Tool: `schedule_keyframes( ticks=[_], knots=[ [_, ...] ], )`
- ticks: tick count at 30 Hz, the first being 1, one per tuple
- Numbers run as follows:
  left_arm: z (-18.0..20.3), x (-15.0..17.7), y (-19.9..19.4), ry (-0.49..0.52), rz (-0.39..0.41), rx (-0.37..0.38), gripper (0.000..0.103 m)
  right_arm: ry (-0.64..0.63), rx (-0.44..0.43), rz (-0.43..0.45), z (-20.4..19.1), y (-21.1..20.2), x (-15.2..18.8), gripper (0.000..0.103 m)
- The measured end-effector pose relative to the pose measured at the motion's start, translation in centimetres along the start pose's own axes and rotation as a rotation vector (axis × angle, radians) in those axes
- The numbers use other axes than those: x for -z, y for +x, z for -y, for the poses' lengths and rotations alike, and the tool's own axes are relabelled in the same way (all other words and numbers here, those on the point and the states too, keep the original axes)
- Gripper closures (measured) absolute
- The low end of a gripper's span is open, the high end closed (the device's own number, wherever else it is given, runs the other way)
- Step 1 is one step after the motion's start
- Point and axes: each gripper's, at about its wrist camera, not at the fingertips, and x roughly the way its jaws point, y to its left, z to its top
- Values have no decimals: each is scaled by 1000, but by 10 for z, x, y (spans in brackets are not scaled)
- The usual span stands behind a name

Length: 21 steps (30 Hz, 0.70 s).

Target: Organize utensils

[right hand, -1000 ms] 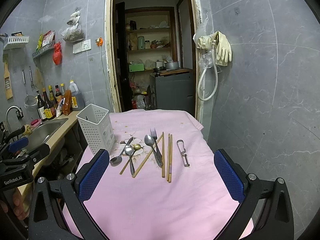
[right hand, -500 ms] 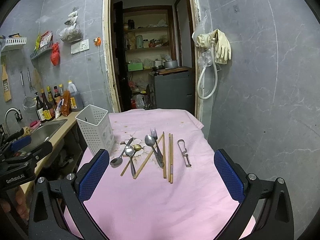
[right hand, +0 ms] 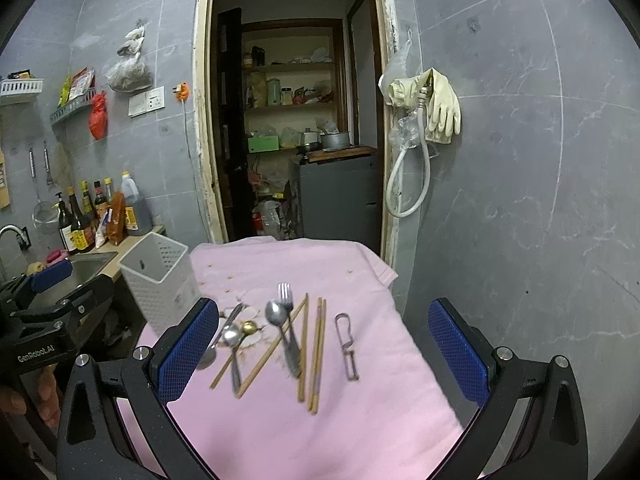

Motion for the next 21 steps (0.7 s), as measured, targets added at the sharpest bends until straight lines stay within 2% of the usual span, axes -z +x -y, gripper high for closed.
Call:
schedule_keyframes(
  ticks=[8,16,21],
  knots=[
    [25,-11,63,-1,-23,-5,0,-63,-34,-11,24,65,-23,1],
    [46,-7,142,-1,-147,46,0,-94,-80,-64,54,151,-38,1],
    [50,7,194,-21,-231,58,4,-92,-111,-128,64,210,-30,1]
  ],
)
